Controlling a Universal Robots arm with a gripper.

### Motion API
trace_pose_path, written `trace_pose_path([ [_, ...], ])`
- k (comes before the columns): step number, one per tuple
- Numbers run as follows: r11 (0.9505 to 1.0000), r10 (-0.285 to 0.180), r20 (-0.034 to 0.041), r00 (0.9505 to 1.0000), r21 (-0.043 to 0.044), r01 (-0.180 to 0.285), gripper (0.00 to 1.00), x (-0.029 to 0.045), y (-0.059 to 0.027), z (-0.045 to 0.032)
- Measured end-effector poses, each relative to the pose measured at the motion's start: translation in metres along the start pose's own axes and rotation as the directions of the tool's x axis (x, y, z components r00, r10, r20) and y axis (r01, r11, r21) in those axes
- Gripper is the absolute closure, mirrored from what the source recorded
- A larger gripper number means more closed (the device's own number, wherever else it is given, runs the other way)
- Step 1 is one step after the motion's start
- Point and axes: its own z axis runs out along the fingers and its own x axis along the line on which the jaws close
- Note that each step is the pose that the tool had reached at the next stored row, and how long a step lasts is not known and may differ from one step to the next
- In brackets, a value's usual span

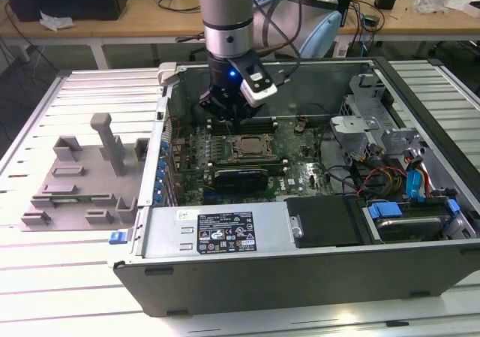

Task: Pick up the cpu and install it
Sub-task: 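Install the first cpu locking lever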

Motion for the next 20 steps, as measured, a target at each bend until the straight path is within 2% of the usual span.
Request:
trace_pose_path([
  [1,1.0,0.0,0.0002,1.0,0.0,0.0,0.89,0.0083,0.0001,-0.0005],
  [2,1.0,0.0,0.0002,1.0,0.0,0.0,0.89,0.0136,0.0002,-0.0008],
  [6,1.0,0.0,0.0002,1.0,-0.0005,0.0,0.89,0.0263,0.0003,-0.0015],
  [7,1.0,0.0,0.0002,1.0,-0.0073,0.0,0.89,0.0274,0.0003,-0.0016],
  [9,0.9992,0.002,0.0006,1.0,-0.0391,-0.002,0.89,0.0284,0.0003,-0.0016],
  [10,0.9971,0.004,0.0007,1.0,-0.076,-0.004,0.89,0.029,0.0003,-0.0017],
  [13,0.9872,0.009,0.001,1.0,-0.1591,-0.009,0.89,0.0316,0.0003,-0.0019],
  [14,0.9851,0.01,0.0011,1.0,-0.172,-0.009,0.89,0.0325,0.0004,-0.0019],
  [16,0.9818,0.011,0.0012,0.9999,-0.1897,-0.01,0.89,0.0334,0.0004,-0.0019],
  [18,0.9806,0.011,0.0011,0.9999,-0.1958,-0.011,0.89,0.0338,0.0004,-0.002],
  [20,0.9779,0.012,0.0013,0.9999,-0.209,-0.011,0.89,0.0338,0.0004,-0.0019],
])
